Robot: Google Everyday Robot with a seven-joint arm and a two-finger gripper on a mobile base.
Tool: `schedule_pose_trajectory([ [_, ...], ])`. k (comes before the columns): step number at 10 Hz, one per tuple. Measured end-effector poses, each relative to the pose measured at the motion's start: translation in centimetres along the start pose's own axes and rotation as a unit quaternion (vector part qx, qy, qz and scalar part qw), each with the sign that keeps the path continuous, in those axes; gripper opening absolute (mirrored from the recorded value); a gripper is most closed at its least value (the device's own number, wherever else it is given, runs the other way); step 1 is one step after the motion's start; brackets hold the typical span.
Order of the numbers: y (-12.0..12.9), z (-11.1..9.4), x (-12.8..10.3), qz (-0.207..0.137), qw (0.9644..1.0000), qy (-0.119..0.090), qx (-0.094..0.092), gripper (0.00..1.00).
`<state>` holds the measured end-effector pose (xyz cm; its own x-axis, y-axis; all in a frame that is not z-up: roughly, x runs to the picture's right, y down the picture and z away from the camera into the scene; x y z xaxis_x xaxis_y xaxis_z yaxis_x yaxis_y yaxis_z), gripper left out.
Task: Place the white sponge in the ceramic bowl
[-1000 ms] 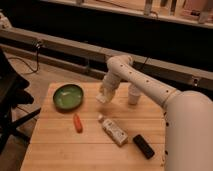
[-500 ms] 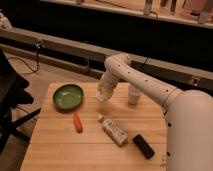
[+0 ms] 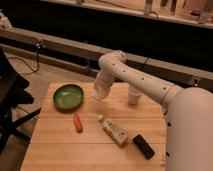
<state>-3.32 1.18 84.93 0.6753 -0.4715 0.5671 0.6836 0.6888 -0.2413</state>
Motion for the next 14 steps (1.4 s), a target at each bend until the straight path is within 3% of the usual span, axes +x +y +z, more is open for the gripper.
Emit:
schedule_pose_trajectory([
  [2,-2.2,0.7,-2.0,-0.036,0.9988,-0.031,-0.009,0.18],
  [5,-3.4,1.0,-2.6,-0.018,0.9997,-0.019,0.0,0.18],
  [7,-3.0,0.5,-1.8,-0.035,0.9992,-0.021,0.0,0.18],
  [11,-5.2,0.9,-3.3,-0.036,0.999,-0.024,0.006,0.18],
  [14,-4.5,0.5,-2.6,-0.046,0.9986,-0.027,0.007,0.18],
])
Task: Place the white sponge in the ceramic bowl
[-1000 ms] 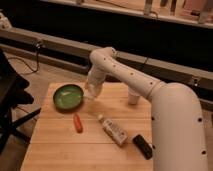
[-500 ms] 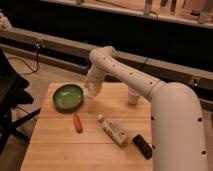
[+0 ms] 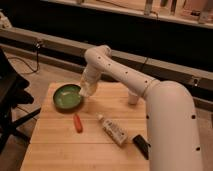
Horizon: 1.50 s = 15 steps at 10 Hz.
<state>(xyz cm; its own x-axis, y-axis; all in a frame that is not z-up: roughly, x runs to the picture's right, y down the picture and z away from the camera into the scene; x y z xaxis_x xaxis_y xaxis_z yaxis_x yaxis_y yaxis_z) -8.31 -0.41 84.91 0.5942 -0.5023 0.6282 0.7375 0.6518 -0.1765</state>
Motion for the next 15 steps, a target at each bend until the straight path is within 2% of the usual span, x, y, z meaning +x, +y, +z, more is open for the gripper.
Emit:
schedule_pose_trajectory([
  [3,-1.7,0.6,-1.1,-0.004,1.0,-0.008,0.003,0.18],
  [7,-1.9,0.3,-1.1,-0.013,0.9998,-0.011,0.006,0.18],
  [10,-3.3,1.0,-1.8,-0.016,0.9996,-0.021,0.007,0.18],
  [15,-4.0,1.2,-2.1,-0.018,0.999,-0.038,0.012,0.18],
])
